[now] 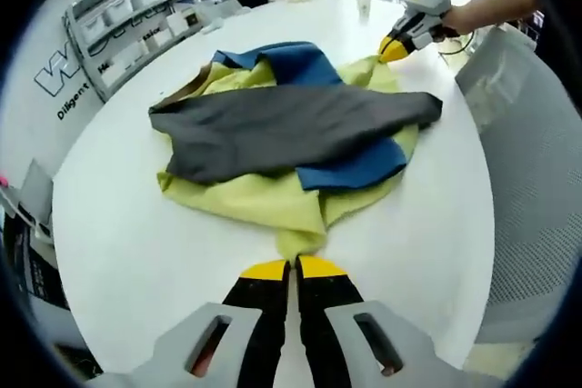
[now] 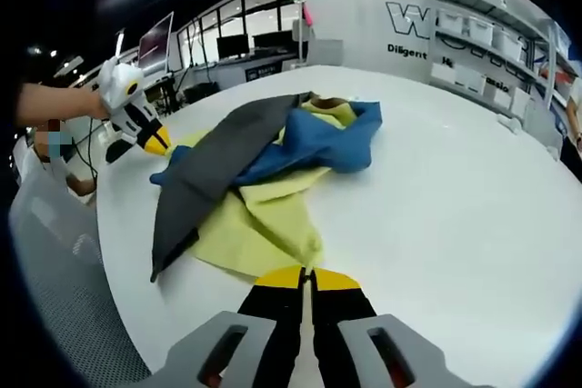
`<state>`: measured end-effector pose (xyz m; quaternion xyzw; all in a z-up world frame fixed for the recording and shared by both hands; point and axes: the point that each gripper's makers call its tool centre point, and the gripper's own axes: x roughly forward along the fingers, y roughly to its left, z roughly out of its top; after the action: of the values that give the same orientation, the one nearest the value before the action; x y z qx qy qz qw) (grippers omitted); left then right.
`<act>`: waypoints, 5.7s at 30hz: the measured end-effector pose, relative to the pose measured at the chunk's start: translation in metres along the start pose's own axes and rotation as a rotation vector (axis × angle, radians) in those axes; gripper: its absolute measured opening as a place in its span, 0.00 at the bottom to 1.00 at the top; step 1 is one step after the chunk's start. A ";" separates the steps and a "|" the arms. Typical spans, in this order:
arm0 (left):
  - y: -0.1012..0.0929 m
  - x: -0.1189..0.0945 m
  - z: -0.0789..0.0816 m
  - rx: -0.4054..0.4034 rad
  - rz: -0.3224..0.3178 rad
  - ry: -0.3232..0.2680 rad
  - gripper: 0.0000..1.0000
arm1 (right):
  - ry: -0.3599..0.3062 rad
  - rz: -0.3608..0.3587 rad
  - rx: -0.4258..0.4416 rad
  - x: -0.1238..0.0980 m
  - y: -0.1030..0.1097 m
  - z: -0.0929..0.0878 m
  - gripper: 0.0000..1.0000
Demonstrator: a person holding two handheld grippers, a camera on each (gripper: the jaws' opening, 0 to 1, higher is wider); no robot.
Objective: Fold the garment on the visible template until the final outline fits inside the template.
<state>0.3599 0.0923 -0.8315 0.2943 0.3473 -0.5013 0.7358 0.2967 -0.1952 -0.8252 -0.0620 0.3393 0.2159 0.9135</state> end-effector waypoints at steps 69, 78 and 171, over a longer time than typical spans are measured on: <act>-0.078 -0.014 -0.021 -0.235 0.069 -0.042 0.21 | 0.141 -0.024 -0.044 -0.064 -0.002 -0.065 0.05; -0.079 -0.018 -0.022 -0.379 0.026 -0.025 0.04 | 0.163 -0.035 -0.039 -0.054 -0.005 -0.065 0.00; -0.136 -0.011 0.086 -0.028 -0.068 -0.177 0.41 | 0.192 0.295 0.052 -0.027 0.115 -0.034 0.06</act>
<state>0.2475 -0.0126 -0.7839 0.2265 0.2975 -0.5452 0.7503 0.2078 -0.1100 -0.8295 -0.0080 0.4359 0.3319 0.8365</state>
